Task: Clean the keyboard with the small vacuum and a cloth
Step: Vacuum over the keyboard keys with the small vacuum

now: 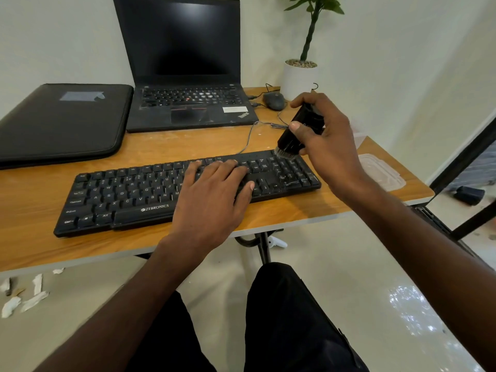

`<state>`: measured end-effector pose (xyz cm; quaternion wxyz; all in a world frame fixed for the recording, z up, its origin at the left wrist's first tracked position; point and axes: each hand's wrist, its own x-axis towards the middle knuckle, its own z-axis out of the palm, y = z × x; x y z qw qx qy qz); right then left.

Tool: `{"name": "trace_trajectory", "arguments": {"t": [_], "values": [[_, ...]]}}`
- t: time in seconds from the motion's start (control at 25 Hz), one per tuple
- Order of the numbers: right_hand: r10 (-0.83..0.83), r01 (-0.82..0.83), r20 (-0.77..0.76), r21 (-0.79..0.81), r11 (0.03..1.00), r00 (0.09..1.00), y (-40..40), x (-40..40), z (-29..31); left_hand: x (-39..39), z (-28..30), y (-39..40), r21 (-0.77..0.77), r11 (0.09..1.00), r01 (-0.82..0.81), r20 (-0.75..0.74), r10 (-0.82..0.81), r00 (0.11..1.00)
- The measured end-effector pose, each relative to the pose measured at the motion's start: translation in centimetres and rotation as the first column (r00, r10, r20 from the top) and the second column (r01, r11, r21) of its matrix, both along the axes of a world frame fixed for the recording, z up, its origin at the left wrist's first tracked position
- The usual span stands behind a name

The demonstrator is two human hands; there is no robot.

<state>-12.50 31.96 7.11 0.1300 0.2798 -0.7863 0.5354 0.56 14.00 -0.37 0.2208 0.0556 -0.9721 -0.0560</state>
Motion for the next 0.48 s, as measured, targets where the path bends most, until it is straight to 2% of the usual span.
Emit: {"name": "trace_trajectory", "arguments": {"t": [0.32,0.4,0.48], "values": [[0.062,-0.067,0.031,0.199,0.978,0.998,-2.3,-1.2,-0.4,-0.1,-0.3,0.0,-0.002,1.0,-0.014,0.007,0.014,1.0],[0.053,-0.049,-0.005,0.309,0.95,0.999,-2.2,-1.5,0.0,0.0,-0.3,0.1,0.002,1.0,-0.023,0.016,0.023,1.0],[0.024,0.011,-0.066,0.491,0.871,0.998,-1.9,-2.0,0.7,-0.1,-0.2,0.1,0.0,1.0,-0.029,0.026,0.029,0.999]]}}
